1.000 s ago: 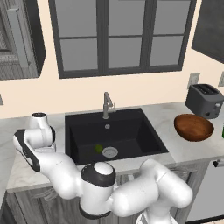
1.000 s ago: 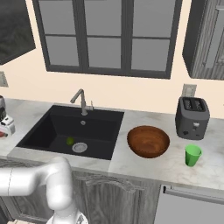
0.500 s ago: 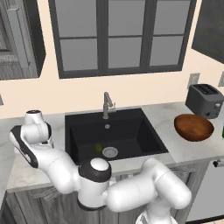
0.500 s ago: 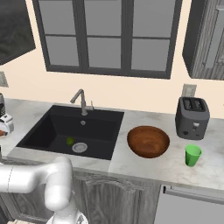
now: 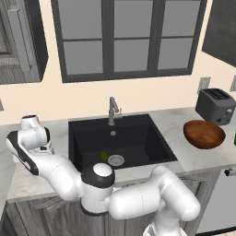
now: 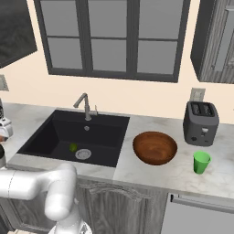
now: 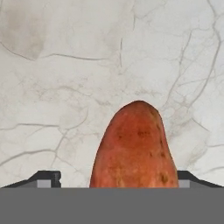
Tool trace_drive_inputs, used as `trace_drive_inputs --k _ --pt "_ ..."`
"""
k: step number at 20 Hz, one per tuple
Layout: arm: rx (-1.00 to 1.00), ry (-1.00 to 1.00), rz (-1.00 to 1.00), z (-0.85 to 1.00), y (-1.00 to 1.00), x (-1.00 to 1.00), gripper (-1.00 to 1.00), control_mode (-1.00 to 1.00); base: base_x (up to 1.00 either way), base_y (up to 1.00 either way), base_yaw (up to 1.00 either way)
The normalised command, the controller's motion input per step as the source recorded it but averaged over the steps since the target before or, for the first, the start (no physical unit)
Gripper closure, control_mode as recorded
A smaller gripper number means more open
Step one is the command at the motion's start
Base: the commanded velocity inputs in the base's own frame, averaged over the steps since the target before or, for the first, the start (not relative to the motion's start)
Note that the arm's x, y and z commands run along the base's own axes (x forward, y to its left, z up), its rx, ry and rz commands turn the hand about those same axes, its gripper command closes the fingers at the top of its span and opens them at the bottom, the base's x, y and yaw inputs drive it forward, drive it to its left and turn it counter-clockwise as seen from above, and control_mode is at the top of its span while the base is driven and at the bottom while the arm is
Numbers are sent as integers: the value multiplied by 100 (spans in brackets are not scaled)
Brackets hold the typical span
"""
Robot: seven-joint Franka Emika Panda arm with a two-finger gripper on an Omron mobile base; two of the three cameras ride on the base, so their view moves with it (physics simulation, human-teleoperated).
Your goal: Remove the lime and sweet potato from the sink. Then move the bowl and cup from the counter to the sink for washing.
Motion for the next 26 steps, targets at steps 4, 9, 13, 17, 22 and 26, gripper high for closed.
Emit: trace_drive_inputs --k 4,9,13,17,22,26 --pt "-6 0 -6 -3 0 -11 -100 -100 0 0 0" --pt "-3 0 -6 6 -1 -13 -100 -100 0 0 0" --pt "-5 0 -7 15 -3 -16 -100 -100 0 0 0" --pt "-4 0 -6 26 -14 -16 -100 -100 0 0 0" --pt "-5 0 -6 29 -18 -17 -100 -100 0 0 0" --pt "-2 0 -4 23 -28 -23 -100 -100 0 0 0"
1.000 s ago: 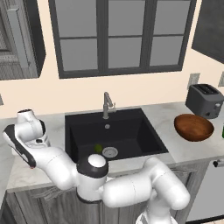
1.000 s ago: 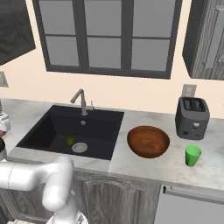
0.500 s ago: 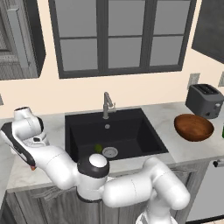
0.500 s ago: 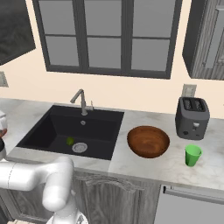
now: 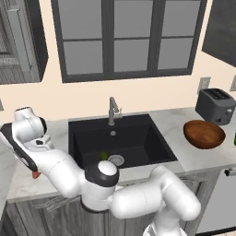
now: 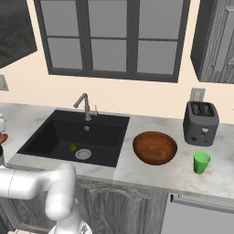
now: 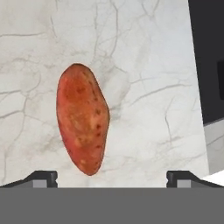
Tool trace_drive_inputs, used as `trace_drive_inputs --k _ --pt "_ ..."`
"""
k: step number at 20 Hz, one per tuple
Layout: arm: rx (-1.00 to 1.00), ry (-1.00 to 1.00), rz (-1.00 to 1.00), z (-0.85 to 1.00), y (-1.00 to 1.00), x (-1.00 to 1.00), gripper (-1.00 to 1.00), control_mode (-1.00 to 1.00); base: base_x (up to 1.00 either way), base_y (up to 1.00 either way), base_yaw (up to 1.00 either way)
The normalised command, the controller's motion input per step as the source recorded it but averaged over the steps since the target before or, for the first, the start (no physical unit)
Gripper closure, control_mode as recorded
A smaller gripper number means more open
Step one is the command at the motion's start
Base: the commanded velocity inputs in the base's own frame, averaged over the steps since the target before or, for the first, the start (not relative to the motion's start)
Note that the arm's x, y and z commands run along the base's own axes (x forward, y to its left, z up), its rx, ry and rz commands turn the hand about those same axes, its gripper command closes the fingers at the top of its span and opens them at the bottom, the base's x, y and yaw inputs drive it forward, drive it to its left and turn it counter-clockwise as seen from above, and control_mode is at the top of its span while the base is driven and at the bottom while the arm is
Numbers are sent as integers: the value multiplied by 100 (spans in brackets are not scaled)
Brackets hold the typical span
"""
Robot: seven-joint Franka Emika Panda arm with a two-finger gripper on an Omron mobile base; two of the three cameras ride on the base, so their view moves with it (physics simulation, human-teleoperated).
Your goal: Remove the lime and sweet potato from the sink. Then move the bowl and cup from the counter to the sink for washing.
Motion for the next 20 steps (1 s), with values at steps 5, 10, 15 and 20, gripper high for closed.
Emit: trace_drive_inputs --k 5,10,15,20 --pt "0 0 -1 18 -31 -25 -100 -100 0 0 0" --pt "0 -4 0 14 -38 -27 -100 -100 0 0 0" --pt "-3 -10 0 13 -43 -28 -100 -100 0 0 0" --pt "-5 -7 0 10 -46 -28 -100 -100 0 0 0"
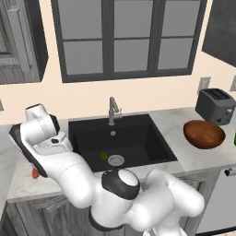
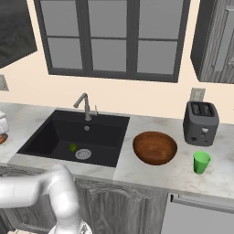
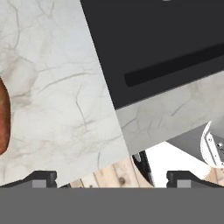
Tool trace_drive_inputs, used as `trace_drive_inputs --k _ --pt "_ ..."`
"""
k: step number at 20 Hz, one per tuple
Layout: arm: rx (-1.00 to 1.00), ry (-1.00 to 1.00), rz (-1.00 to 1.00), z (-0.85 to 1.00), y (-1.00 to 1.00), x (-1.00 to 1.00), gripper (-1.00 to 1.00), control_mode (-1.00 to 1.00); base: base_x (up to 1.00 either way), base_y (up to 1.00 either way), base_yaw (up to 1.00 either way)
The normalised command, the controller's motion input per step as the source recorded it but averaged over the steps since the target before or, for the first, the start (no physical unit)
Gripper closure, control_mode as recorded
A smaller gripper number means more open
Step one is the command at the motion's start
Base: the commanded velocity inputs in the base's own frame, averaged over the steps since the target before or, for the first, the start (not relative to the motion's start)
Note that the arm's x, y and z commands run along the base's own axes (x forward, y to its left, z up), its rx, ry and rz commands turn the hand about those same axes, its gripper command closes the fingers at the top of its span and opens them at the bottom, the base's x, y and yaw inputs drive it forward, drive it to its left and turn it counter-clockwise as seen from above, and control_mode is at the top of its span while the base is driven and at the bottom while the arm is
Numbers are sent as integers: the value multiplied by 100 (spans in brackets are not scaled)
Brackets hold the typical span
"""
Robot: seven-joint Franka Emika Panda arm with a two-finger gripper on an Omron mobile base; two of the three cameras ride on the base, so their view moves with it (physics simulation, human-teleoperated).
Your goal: Remove the lime and sweet potato from the sink. Then move the bowl and cup from the counter to the sink for washing.
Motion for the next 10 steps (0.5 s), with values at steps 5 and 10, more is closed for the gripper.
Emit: trace_drive_inputs --k 5,10 --pt "-5 -1 0 15 -49 -20 -100 -100 0 0 0" --pt "-3 0 1 15 -50 -16 -100 -100 0 0 0"
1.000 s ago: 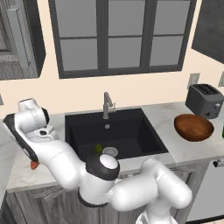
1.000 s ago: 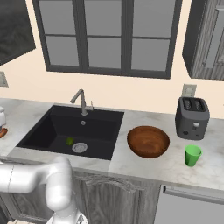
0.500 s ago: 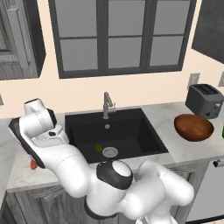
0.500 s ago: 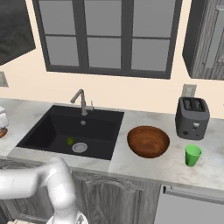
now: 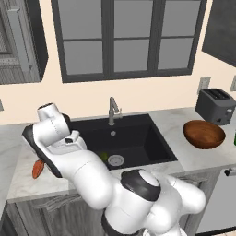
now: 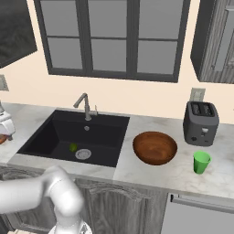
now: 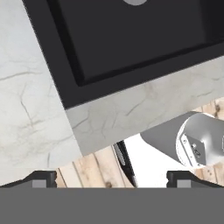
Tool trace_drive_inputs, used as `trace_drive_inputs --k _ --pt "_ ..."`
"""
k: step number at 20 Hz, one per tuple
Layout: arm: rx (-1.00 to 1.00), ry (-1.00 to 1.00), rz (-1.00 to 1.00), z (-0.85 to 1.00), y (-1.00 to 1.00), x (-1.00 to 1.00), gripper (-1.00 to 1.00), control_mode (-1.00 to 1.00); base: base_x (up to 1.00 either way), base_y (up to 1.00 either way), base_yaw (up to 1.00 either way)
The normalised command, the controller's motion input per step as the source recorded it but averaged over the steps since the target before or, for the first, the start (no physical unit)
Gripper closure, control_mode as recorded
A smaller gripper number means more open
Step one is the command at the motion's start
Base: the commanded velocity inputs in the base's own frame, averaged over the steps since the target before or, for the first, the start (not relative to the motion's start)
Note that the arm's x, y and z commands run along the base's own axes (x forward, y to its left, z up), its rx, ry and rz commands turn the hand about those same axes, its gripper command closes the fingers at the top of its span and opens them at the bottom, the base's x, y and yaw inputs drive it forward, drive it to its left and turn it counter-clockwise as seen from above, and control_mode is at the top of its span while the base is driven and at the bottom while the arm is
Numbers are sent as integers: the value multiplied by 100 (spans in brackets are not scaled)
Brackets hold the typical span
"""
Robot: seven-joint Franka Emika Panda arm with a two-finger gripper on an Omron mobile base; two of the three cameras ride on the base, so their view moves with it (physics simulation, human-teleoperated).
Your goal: Remove the lime and sweet potato from the sink. Then move the bowl and cup from the counter to the sink for washing.
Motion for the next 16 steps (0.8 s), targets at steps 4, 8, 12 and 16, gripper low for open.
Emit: trace_drive_inputs --k 4,8,12,16 --pt "-3 0 4 12 -49 -16 -100 -100 0 0 0" --pt "-4 -3 8 6 -45 -17 -100 -100 0 0 0" --pt "-6 -8 11 3 -42 -16 -100 -100 0 0 0" --pt "-7 -12 12 3 -39 -14 -100 -100 0 0 0"
